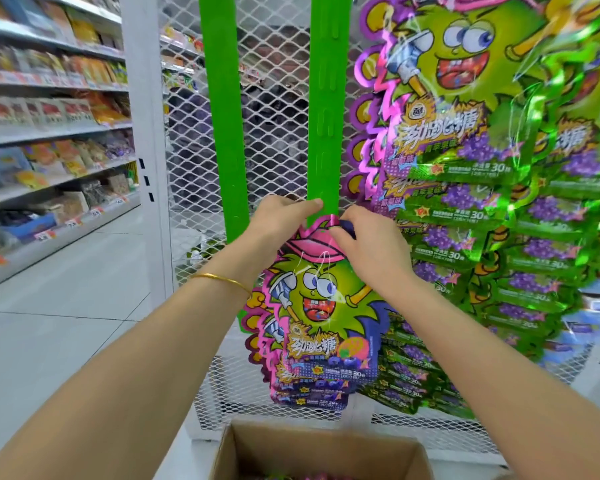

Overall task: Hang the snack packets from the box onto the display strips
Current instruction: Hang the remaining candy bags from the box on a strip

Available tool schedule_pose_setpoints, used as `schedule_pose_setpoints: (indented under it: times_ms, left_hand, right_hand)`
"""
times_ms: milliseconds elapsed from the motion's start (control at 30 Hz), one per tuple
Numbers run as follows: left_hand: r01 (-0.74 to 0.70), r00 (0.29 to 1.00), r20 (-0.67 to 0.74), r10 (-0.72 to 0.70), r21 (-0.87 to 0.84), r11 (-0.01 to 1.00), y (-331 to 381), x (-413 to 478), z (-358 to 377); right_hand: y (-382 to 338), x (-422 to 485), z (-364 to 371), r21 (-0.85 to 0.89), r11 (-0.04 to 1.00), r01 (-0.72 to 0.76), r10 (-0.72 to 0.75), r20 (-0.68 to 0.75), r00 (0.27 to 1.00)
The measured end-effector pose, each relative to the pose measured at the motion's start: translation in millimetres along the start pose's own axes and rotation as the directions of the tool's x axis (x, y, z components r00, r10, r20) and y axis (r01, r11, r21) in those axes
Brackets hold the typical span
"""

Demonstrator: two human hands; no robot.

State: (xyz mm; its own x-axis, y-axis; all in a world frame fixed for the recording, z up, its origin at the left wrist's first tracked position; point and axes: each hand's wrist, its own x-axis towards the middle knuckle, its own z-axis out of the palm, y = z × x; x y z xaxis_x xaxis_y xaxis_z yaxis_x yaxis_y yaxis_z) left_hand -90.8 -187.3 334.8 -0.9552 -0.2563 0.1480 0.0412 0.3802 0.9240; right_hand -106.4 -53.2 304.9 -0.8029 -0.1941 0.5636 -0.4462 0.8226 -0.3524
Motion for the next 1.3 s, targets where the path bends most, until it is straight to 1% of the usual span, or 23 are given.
schedule_pose_setpoints:
  times_ms: [100, 200, 267, 333, 433, 467, 500, 533, 567, 600, 633, 667, 700, 767, 833, 900, 933, 1000, 1033, 1100, 1200, 1233, 1300]
  left_hand:
    - [0.031, 0.999, -0.017, -0.032, -0.019, 0.999, -5.0, 3.7, 0.9]
    - [-0.035, 0.999, -0.014, 0.034, -0.039, 0.999, -10.2, 3.6, 2.2]
    - [-0.115, 0.993, -0.014, 0.115, 0.007, 0.993, -14.4, -2.0, 4.8]
    - [-0.217, 0.975, -0.046, 0.220, 0.058, 0.974, -22.7, -12.4, 7.3]
    - [-0.335, 0.916, -0.191, 0.354, 0.125, 0.934, -54.4, -31.6, 10.8]
    - [-0.350, 0.901, -0.225, 0.371, 0.129, 0.928, -69.9, -40.1, 13.5]
    - [-0.351, 0.901, -0.224, 0.371, 0.124, 0.928, -87.3, -49.6, 17.7]
    - [-0.342, 0.913, -0.192, 0.361, 0.124, 0.931, -104.9, -60.8, 23.1]
    - [-0.320, 0.932, -0.135, 0.337, 0.134, 0.938, -123.7, -71.9, 29.4]
    - [-0.299, 0.949, -0.059, 0.311, 0.156, 0.942, -142.6, -83.3, 36.0]
    - [-0.284, 0.958, 0.018, 0.286, 0.186, 0.941, -161.6, -93.6, 42.5]
    - [-0.277, 0.961, 0.083, 0.265, 0.221, 0.935, -181.0, -103.2, 48.2]
    - [-0.268, 0.962, 0.127, 0.243, 0.253, 0.930, -199.0, -111.0, 53.0]
    - [-0.229, 0.966, 0.187, 0.177, 0.309, 0.923, -230.4, -122.0, 58.3]
    - [-0.201, 0.957, 0.272, 0.102, 0.369, 0.907, -252.7, -126.3, 62.5]
    - [-0.192, 0.931, 0.365, 0.028, 0.421, 0.886, -267.5, -129.7, 65.1]
    - [-0.192, 0.918, 0.397, 0.001, 0.440, 0.877, -273.1, -131.7, 64.7]
    - [-0.153, 0.907, 0.418, -0.056, 0.451, 0.879, -282.0, -136.7, 61.3]
    - [-0.114, 0.906, 0.414, -0.092, 0.447, 0.887, -286.8, -138.8, 58.8]
    - [-0.049, 0.902, 0.402, -0.158, 0.459, 0.887, -295.7, -143.5, 54.8]
    - [-0.001, 0.894, 0.389, -0.222, 0.498, 0.867, -305.7, -144.5, 53.7]
    - [0.010, 0.891, 0.387, -0.237, 0.504, 0.864, -307.2, -144.2, 55.1]
    - [0.018, 0.884, 0.394, -0.252, 0.510, 0.860, -309.9, -142.5, 58.8]
  right_hand:
    - [1.0, -5.1, 4.7, 0.005, 1.000, 0.009, -0.009, 0.031, 0.999]
    - [2.5, -15.2, 7.9, 0.008, 1.000, 0.017, -0.017, 0.066, 0.998]
    - [3.0, -21.9, 8.9, -0.014, 1.000, 0.011, -0.010, 0.052, 0.999]
    - [2.6, -31.5, 7.5, -0.061, 0.998, 0.025, -0.025, 0.007, 1.000]
    - [11.8, -59.7, 8.0, -0.172, 0.980, 0.104, -0.130, -0.147, 0.981]
    - [16.1, -74.5, 11.7, -0.165, 0.977, 0.133, -0.166, -0.207, 0.964]
    - [21.3, -91.4, 18.3, -0.127, 0.979, 0.158, -0.186, -0.253, 0.950]
    - [27.5, -109.9, 27.5, -0.083, 0.981, 0.177, -0.193, -0.256, 0.947]
    - [33.7, -129.3, 38.8, -0.038, 0.982, 0.185, -0.189, -0.205, 0.960]
    - [40.5, -148.8, 52.9, 0.009, 0.987, 0.163, -0.162, -0.096, 0.982]
    - [48.6, -168.4, 68.9, 0.054, 0.993, 0.108, -0.110, 0.053, 0.992]
    - [58.9, -188.2, 87.4, 0.088, 0.996, 0.026, -0.045, 0.217, 0.975]
    - [71.1, -206.9, 106.0, 0.099, 0.993, -0.066, 0.025, 0.361, 0.932]
    - [98.6, -242.1, 143.7, 0.071, 0.967, -0.247, 0.167, 0.555, 0.815]
    - [122.5, -274.4, 179.2, 0.009, 0.925, -0.380, 0.273, 0.679, 0.681]
    - [139.8, -302.4, 211.6, -0.071, 0.897, -0.437, 0.331, 0.763, 0.556]
    - [146.8, -312.4, 226.1, -0.104, 0.888, -0.448, 0.349, 0.788, 0.508]
    - [160.6, -326.6, 251.1, -0.144, 0.882, -0.449, 0.357, 0.825, 0.437]
    - [168.9, -331.8, 262.1, -0.157, 0.886, -0.437, 0.352, 0.839, 0.414]
    - [186.9, -341.8, 280.9, -0.203, 0.898, -0.390, 0.351, 0.864, 0.360]
    - [209.4, -350.3, 300.5, -0.278, 0.903, -0.328, 0.371, 0.889, 0.269]
    - [213.9, -349.9, 305.5, -0.291, 0.912, -0.288, 0.365, 0.896, 0.252]
    - [216.1, -346.9, 312.8, -0.291, 0.938, -0.187, 0.332, 0.910, 0.249]
